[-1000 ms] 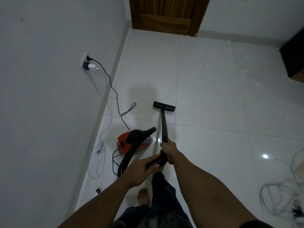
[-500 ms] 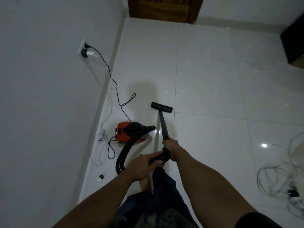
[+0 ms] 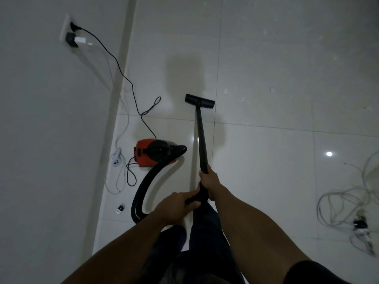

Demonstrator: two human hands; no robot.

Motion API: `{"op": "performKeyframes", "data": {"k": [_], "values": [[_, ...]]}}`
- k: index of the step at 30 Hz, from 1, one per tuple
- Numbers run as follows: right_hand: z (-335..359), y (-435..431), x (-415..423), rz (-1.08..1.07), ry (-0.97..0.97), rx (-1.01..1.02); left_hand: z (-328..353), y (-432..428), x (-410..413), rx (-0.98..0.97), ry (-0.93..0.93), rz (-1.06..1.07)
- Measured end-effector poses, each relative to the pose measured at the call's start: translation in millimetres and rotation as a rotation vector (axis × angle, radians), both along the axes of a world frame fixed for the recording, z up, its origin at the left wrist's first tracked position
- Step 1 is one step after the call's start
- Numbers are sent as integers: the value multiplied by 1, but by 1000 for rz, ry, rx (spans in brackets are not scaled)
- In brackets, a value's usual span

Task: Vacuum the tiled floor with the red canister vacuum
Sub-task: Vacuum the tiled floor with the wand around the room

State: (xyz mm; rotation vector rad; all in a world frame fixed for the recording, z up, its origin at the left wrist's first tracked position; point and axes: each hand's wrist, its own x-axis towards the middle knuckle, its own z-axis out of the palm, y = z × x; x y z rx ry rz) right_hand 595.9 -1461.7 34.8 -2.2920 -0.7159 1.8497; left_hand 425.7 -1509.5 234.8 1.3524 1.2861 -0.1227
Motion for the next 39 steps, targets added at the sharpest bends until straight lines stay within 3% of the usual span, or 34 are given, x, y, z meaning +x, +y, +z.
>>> {"op": "performKeyframes", "data": {"k": [3, 6, 23, 27, 39], "values": [[94, 50, -3, -13, 40, 16, -8, 38, 14, -23, 28, -6], [119, 93, 7, -76, 99, 1, -8, 76, 26, -33, 58, 2], [115, 336, 48, -48, 89, 40, -9, 309, 72, -13, 28, 15], [120, 410, 37, -52, 102, 38, -2, 386, 58, 26, 60, -48], [134, 625, -25, -41, 96, 65, 7, 593, -6, 50, 21, 60]]}}
